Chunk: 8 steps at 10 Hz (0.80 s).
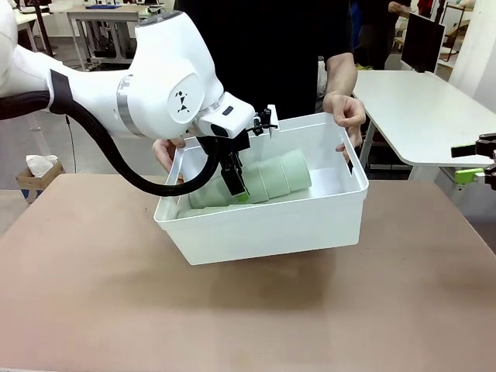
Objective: Stack the cups and store them in the basket.
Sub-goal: Place the stack of Reusable plastic cups into the Pantry Basket.
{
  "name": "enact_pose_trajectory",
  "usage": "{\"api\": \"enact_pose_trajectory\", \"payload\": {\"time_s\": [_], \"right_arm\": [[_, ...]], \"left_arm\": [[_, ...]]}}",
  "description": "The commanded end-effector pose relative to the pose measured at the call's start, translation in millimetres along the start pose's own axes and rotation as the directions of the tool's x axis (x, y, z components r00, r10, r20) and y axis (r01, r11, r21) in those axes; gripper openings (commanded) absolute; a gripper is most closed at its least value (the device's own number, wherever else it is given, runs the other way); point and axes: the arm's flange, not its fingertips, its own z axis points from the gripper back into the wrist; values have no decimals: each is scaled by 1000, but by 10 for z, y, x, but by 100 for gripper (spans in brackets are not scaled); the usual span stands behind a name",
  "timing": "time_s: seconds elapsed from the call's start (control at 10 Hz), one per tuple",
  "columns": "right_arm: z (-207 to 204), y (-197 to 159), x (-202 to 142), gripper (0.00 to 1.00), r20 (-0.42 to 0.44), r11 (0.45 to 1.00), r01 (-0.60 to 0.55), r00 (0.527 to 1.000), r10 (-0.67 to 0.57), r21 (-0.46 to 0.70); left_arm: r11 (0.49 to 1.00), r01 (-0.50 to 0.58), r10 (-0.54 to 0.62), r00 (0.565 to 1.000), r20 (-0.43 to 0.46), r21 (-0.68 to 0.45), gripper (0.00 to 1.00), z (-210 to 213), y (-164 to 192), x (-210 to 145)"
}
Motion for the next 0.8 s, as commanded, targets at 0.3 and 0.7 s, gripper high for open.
{"api": "enact_pose_trajectory", "payload": {"time_s": [0.3,0.7], "right_arm": [[-2,-24,21,100,6,1000,-7,1000,7,-6],[-2,-24,21,100,6,1000,-7,1000,7,-6]], "left_arm": [[995,6,8,991,134,-101,100,726,-2,-78],[985,-2,56,951,303,-175,100,1639,111,-690]]}}
